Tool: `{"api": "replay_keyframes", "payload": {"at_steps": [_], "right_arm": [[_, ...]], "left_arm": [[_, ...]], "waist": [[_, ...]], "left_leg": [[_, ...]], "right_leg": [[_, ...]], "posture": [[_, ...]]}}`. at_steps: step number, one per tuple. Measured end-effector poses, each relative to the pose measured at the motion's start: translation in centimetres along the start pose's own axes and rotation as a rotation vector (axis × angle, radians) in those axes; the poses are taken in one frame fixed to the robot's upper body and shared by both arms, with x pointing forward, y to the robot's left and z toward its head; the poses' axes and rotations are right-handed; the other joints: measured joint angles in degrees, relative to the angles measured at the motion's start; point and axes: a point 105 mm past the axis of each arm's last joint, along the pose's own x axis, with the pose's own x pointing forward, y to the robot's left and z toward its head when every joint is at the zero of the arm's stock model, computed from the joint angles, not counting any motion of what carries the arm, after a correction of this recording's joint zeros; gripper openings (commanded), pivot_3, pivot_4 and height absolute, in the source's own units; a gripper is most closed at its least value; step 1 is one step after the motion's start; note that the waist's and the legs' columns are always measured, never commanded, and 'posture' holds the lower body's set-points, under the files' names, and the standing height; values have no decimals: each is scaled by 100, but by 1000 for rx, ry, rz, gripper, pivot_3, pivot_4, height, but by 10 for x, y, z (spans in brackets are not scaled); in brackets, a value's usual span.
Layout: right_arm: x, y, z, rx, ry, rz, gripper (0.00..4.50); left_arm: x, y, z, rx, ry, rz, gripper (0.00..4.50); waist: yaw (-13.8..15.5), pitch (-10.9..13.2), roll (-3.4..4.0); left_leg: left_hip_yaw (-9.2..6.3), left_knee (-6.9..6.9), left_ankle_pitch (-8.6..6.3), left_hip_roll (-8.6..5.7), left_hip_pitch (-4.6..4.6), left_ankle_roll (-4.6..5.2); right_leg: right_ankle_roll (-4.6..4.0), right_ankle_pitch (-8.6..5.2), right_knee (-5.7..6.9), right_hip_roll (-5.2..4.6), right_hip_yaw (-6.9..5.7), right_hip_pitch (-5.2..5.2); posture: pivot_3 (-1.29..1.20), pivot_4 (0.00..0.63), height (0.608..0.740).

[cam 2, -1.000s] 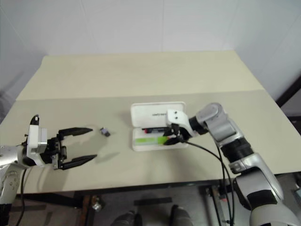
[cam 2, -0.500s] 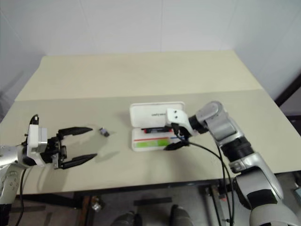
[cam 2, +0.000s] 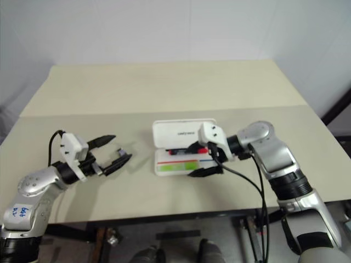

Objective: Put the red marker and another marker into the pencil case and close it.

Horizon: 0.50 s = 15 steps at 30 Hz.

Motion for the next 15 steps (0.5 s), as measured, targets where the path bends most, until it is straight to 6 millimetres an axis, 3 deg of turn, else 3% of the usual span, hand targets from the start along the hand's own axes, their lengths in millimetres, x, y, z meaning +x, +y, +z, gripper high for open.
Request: {"api": "replay_keyframes", "payload": {"at_steps": [9, 15], "right_arm": [[-1, -4, -4, 12, 1, -28, 4479], [0, -8, -5, 11, -5, -37, 4479]], "left_arm": [[-19, 7, -7, 152, 162, -153, 4500], [-34, 33, -6, 239, 209, -238, 4500]], "waist": [[7, 0, 0], [10, 0, 0]], "left_leg": [[-1, -1, -1, 2, -2, 0], [-1, -3, -2, 2, -3, -1]], "right_leg": [[-4, -2, -5, -2, -2, -2], [-7, -3, -6, -2, -6, -5]], "posture": [[0, 150, 740], [0, 150, 740]]}}
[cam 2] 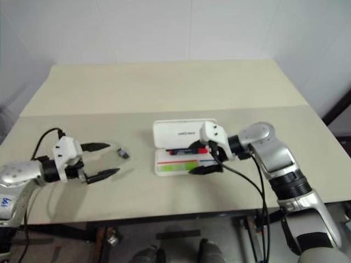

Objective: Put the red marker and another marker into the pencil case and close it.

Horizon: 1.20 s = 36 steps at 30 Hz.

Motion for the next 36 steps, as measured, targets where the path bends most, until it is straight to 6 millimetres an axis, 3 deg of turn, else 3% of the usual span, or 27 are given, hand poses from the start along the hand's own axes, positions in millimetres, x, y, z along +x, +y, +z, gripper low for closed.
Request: {"api": "replay_keyframes", "payload": {"at_steps": [4, 7, 11, 16, 23, 31, 36], "right_arm": [[0, -3, 1, -10, -1, -9, 4479], [1, -4, 1, -10, -1, -18, 4479], [0, -3, 0, -6, 3, -28, 4479], [0, -2, -3, 9, 9, -33, 4479], [1, -2, -2, 6, 6, -33, 4479], [-7, 0, 7, 9, -76, 3, 4479], [-15, -2, 0, 4, -72, -3, 4479]], "left_arm": [[-6, 23, -10, -1, 57, 70, 4500], [4, 31, -16, -78, 46, 188, 4500], [31, 23, -11, -195, -5, 333, 4500], [46, 22, 0, -292, -26, 514, 4500], [62, 17, -12, -565, 136, 806, 4500], [84, -4, -16, -806, 268, 878, 4500], [95, -15, -16, -870, 312, 873, 4500]], "waist": [[-1, 0, 0], [11, 0, -1], [20, -1, -3], [18, -2, -6], [71, -5, -11], [185, -5, -14], [217, -8, -19]], "left_leg": [[3, 0, 0, -2, -2, 2], [8, 1, -2, -3, -4, 6], [16, 7, -6, -4, -5, 12], [19, 12, -5, -2, 2, 10], [13, 36, -1, -1, 3, 7], [6, 47, -2, -3, 0, 8], [8, 48, -5, -2, 0, 9]], "right_leg": [[1, 1, 1, 0, -4, -1], [3, 1, 2, -4, -18, -1], [6, 3, 3, -8, -23, -1], [7, 4, 7, -7, -22, 4], [9, 11, 20, -2, -21, 10], [11, 15, 12, -1, -22, 18], [12, 16, 8, -1, -22, 19]], "posture": [[0, 150, 740], [0, 150, 740], [0, 150, 740], [0, 150, 740], [0, 150, 740], [0, 150, 740], [0, 150, 740]]}}
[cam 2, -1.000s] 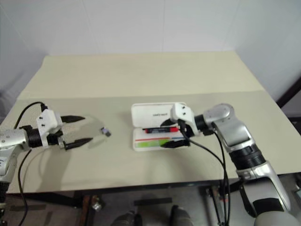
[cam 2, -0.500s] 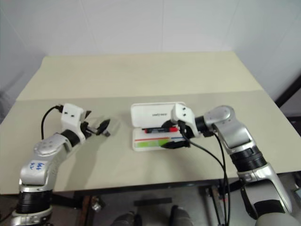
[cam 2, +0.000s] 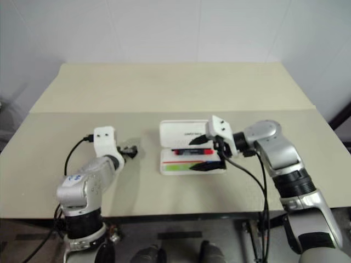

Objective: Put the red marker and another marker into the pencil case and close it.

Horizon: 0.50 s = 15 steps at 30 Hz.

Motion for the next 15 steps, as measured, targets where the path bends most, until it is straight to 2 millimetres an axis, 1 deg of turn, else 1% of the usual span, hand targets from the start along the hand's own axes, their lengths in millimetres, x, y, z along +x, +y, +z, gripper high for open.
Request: {"api": "replay_keyframes", "payload": {"at_steps": [2, 6, 9, 15], "right_arm": [[-1, -1, -3, 8, 6, -11, 4479], [0, -3, -3, -2, 6, -27, 4479], [0, -4, -4, 1, 6, -39, 4479], [1, -4, -6, 6, 6, -54, 4479]], "left_arm": [[2, -7, 1, -12, 7, -1, 4500], [7, -20, 11, -25, 8, -11, 4500], [12, -26, 9, -10, 63, -17, 4500], [14, -28, 11, 2, 128, 13, 4500]], "waist": [[13, 0, -1], [36, 0, -1], [60, 1, -1], [68, 0, -1]], "left_leg": [[0, 3, 0, 2, -1, -1], [2, 12, -1, 1, -1, -1], [2, 13, -1, 1, -2, -1], [1, 15, -1, 2, -3, -1]], "right_leg": [[-2, 1, 1, 2, 0, -1], [-2, 4, 1, 2, 0, 1], [-2, 5, 1, 3, -1, 0], [-1, 6, 0, 3, -1, 1]], "posture": [[0, 150, 740], [0, 150, 740], [0, 150, 740], [0, 150, 740]]}}
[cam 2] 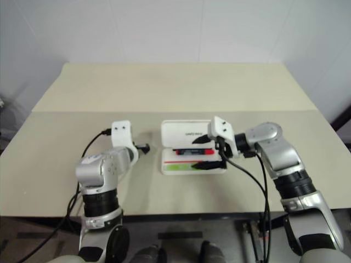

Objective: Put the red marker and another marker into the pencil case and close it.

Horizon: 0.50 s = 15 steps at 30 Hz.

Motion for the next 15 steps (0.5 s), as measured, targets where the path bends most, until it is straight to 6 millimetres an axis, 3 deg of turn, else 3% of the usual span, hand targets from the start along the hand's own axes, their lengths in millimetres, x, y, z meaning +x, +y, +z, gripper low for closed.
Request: {"api": "replay_keyframes", "payload": {"at_steps": [3, 6, 15], "right_arm": [[0, 0, -2, 5, 1, -5, 4479], [0, 0, -3, 8, 1, -11, 4500], [0, -1, -3, -2, 8, -17, 4500]], "left_arm": [[1, 2, -1, -22, 15, 29, 4500], [0, 5, -2, -34, 32, 54, 3856], [-3, 21, -4, -64, 39, 144, 940]], "waist": [[-13, 0, 0], [-36, 0, 1], [-78, 0, 0]], "left_leg": [[2, -1, -2, 1, 2, -3], [4, -1, -3, 6, 4, -6], [5, -1, -6, 7, 4, -10]], "right_leg": [[0, 0, 0, 1, 0, 0], [-1, 0, 1, 7, 1, 0], [-1, 0, -1, 6, 2, 0]], "posture": [[0, 150, 740], [0, 150, 740], [0, 150, 740]]}}
